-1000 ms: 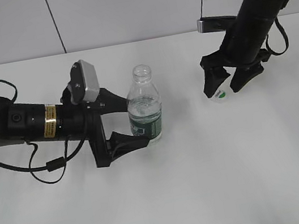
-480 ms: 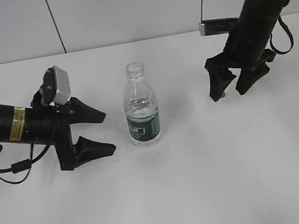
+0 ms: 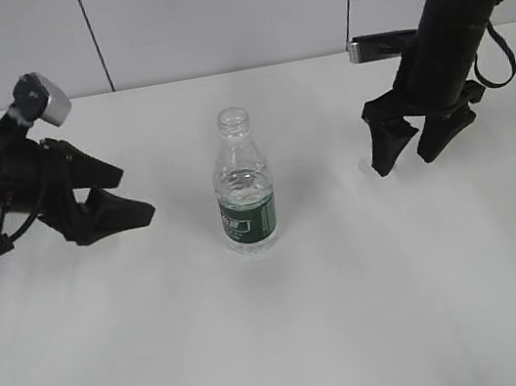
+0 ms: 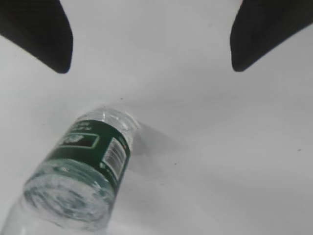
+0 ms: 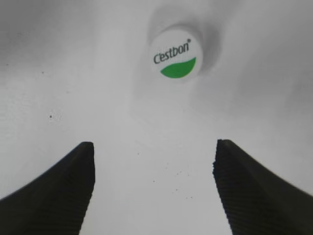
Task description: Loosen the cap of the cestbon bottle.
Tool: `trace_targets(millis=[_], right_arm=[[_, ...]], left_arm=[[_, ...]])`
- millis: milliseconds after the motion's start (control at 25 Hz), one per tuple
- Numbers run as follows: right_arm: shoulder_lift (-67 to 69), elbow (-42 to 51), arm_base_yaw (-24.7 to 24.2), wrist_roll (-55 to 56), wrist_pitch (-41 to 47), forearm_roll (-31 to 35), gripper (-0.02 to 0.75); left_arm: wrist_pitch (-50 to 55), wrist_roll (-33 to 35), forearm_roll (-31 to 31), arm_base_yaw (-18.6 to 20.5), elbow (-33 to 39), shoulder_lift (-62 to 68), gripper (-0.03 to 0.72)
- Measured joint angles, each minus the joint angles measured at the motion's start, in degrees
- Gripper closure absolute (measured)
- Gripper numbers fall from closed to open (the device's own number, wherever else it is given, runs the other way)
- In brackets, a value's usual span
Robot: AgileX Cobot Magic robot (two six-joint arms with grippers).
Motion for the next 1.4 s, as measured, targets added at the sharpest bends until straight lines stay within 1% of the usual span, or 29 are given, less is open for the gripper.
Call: trace_targets(millis=[80,280,360,560,680,760,800,960,1040,1080,1120,1200,1280,1320,1360,1400], right_arm=[[-1.04,0.0,0.0,0.0,0.29,-0.01,0.16],[-5.44,0.0,0.0,0.0,1.12,-0.21,0.16],[-7.46,0.0,0.0,0.0,1.07,-0.39,0.16],[-11.36,0.0,0.0,0.0,1.66,-2.09,0.16],[-13.72,0.0,0.0,0.27,3.57,-3.47,0.16],[-15.33,0.0,0.0,0.68,5.09,-4.32,0.16],[-16.0,0.0,0.0,0.73,5.85,-4.57,0.16],[-18.77,0.0,0.0,1.37,7.11,-4.94,0.16],[-20.12,0.0,0.0,1.66,7.21,-4.94,0.16],[-20.67,0.0,0.0,1.79,7.28,-4.94,0.16],[-21.31,0.0,0.0,1.79,7.34,-4.94,0.16],[-22.47,0.0,0.0,1.92,7.4,-4.94,0.16],[-23.43,0.0,0.0,2.16,7.4,-4.94,0.16],[-23.96,0.0,0.0,2.22,7.4,-4.94,0.16],[-24.34,0.0,0.0,2.32,7.4,-4.98,0.16],[-24.88,0.0,0.0,2.32,7.4,-5.14,0.16]], left_arm=[[1.93,-2.17,0.12,0.0,0.0,-1.85,0.098],[6.18,-4.15,0.3,0.0,0.0,-6.25,0.098],[8.44,-6.38,0.35,0.0,0.0,-7.77,0.098],[14.95,-14.53,0.37,0.0,0.0,-9.86,0.101],[20.26,-16.91,0.37,0.0,0.0,-9.94,0.101],[25.83,-17.35,0.37,0.0,0.0,-9.94,0.102],[30.23,-17.39,0.37,0.0,0.0,-9.94,0.102],[52.89,-16.88,-0.12,0.0,0.0,-9.94,0.104],[63.55,-13.77,-0.19,0.06,0.0,-9.94,0.104],[68.31,-11.69,-1.16,0.11,0.0,-9.94,0.104],[72.17,-9.18,-3.26,0.11,0.0,-9.94,0.105],[77.02,-4.5,-10.67,0.11,0.0,-9.94,0.105],[79.28,2.27,-20.42,0.11,0.0,-9.94,0.105],[80.01,7.46,-25.69,0.11,0.0,-9.94,0.105],[80.89,13.32,-33.7,0.11,0.0,-9.94,0.105],[81.63,18.42,-39.6,0.11,0.0,-9.99,0.105]])
